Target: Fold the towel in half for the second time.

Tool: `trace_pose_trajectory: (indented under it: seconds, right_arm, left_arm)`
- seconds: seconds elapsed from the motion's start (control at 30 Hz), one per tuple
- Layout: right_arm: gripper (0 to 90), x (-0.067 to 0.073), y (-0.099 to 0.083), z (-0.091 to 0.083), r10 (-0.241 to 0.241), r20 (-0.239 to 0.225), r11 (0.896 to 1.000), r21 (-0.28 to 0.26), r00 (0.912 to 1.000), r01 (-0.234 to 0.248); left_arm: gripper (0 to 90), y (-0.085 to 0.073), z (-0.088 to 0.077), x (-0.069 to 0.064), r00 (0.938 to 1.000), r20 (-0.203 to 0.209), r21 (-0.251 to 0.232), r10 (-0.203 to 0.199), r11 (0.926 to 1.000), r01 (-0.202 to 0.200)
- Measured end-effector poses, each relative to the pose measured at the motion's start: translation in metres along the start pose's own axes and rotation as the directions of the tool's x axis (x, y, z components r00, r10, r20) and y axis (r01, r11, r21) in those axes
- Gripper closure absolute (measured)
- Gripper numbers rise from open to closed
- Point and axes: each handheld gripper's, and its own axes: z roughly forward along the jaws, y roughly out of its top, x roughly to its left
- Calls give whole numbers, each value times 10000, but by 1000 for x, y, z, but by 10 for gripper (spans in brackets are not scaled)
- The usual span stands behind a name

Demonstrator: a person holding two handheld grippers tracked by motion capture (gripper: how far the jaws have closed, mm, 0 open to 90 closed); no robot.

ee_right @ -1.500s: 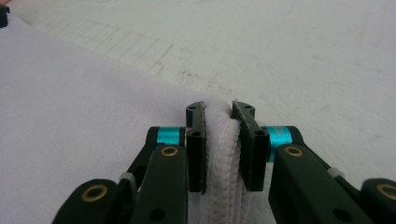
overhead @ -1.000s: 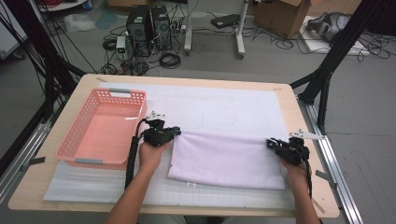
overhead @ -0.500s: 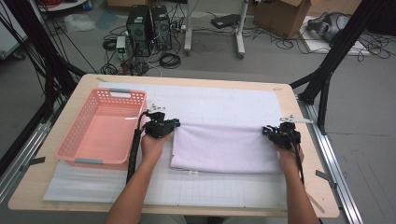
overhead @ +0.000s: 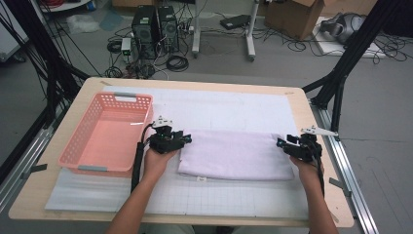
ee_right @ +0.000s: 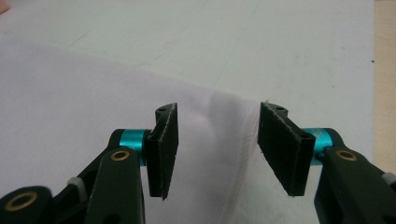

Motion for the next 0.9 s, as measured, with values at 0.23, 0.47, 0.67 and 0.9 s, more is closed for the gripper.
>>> trace_pose_trajectory:
  seconds: [0.23, 0.47, 0.67, 0.9]
  right_arm:
    - [489, 16, -23, -19, -694, -431, 9973, 204, 9967, 703]
    - [501, 24, -40, -32, -833, -637, 9955, 407, 9945, 860]
    - [512, 30, -49, -36, -971, -785, 9924, 676, 9922, 1025]
    - [534, 35, -56, -40, -1432, -621, 9819, 1159, 9877, 1497]
  left_arm:
    - [572, -15, -9, -18, 9966, 518, 409, 645, 9969, -666]
    - [682, -29, -14, -29, 9922, 542, 1175, 1120, 9861, -1178]
    - [679, -38, -20, -32, 9911, 341, 1117, 1287, 9850, -1317]
    - [678, -45, -27, -34, 9898, 167, 1099, 1412, 9837, -1422]
